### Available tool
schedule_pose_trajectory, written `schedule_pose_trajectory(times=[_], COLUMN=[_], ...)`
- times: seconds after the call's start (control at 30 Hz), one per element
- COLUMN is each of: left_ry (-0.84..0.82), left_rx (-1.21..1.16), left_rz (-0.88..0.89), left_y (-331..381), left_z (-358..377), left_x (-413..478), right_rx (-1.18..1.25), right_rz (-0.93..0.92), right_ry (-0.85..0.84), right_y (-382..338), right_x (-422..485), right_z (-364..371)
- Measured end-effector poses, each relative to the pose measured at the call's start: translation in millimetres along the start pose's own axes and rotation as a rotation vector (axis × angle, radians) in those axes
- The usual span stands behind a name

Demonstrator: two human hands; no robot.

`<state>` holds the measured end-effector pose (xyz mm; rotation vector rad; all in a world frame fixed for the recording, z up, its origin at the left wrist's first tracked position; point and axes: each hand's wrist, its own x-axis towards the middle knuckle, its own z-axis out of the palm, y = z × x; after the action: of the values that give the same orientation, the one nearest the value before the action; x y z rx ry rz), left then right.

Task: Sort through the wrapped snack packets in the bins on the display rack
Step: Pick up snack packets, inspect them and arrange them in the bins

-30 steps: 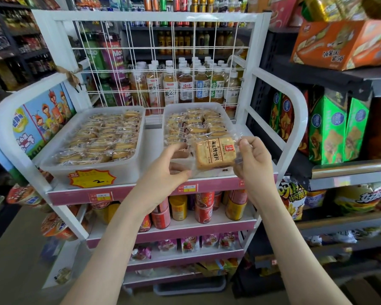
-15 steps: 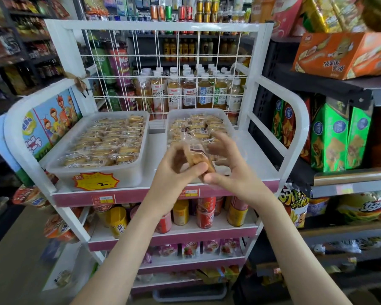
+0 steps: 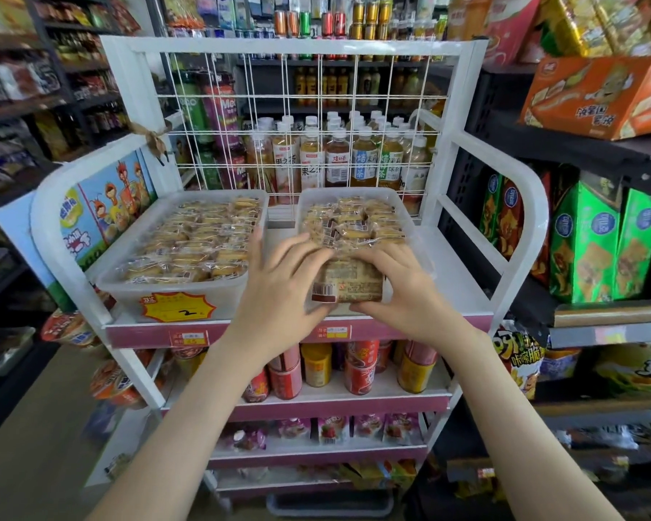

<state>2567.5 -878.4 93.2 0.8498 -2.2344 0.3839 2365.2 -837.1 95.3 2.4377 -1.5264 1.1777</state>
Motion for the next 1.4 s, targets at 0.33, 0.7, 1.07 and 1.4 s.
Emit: schedule_pose_trajectory(times=[0.33, 0.7, 1.07, 1.4], left_ry=[-0.113, -0.652, -1.068, -1.146], left_rx=[-0.426, -0.213, 0.115, 0.096], left_rz=[-0.401, -0.321, -0.377, -0.392], left_y=[16, -28, -46, -49], left_z=[-23, 14, 48, 52], left_x=[53, 71, 88, 89], right_rx=[-0.368, 0.657, 0.506, 0.034], right_rz=[-0.061, 0.465, 0.490, 0.245], right_ry=[0.130, 0.014, -0.114, -0.563], right_y=[1, 31, 41, 52], right_x=[28, 48, 48, 46], right_z=[3, -17, -2, -8])
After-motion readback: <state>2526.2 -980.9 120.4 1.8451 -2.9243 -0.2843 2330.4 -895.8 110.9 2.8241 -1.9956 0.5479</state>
